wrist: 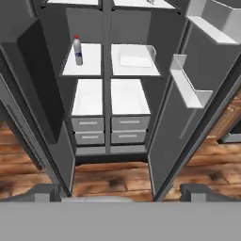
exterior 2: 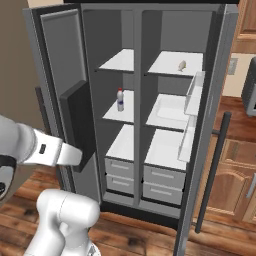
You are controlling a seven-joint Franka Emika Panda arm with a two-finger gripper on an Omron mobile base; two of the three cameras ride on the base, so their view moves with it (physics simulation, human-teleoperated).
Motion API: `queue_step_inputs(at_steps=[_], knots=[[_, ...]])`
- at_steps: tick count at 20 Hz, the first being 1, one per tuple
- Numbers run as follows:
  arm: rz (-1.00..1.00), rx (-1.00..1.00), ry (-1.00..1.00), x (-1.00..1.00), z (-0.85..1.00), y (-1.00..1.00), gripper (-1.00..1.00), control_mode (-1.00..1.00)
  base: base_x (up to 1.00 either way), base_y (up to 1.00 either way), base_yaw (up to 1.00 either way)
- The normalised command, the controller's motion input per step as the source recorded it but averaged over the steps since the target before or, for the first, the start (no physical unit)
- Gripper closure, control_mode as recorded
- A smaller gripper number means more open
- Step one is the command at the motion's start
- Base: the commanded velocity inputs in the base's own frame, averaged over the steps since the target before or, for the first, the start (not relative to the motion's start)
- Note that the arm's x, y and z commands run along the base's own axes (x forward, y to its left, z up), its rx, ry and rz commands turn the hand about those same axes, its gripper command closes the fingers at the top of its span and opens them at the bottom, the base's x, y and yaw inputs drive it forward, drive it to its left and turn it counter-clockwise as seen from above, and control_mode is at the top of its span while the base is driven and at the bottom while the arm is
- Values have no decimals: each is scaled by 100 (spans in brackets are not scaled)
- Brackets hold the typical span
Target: Pick up the frozen fish from the freezer, place it on any shelf in the fridge, and close the fridge and freezer doors when done.
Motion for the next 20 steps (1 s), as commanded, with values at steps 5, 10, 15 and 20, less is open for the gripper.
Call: queue_step_inputs(at_steps=[5,10,15,20], knots=[[0,0,-43,-70,9,100,-100,-100,0,0,0],[-4,0,-41,-17,1,100,-100,-100,0,0,0],[-11,0,-32,6,-2,100,-100,-100,0,0,0],[-19,-1,-17,58,-36,100,-100,-100,0,0,0]])
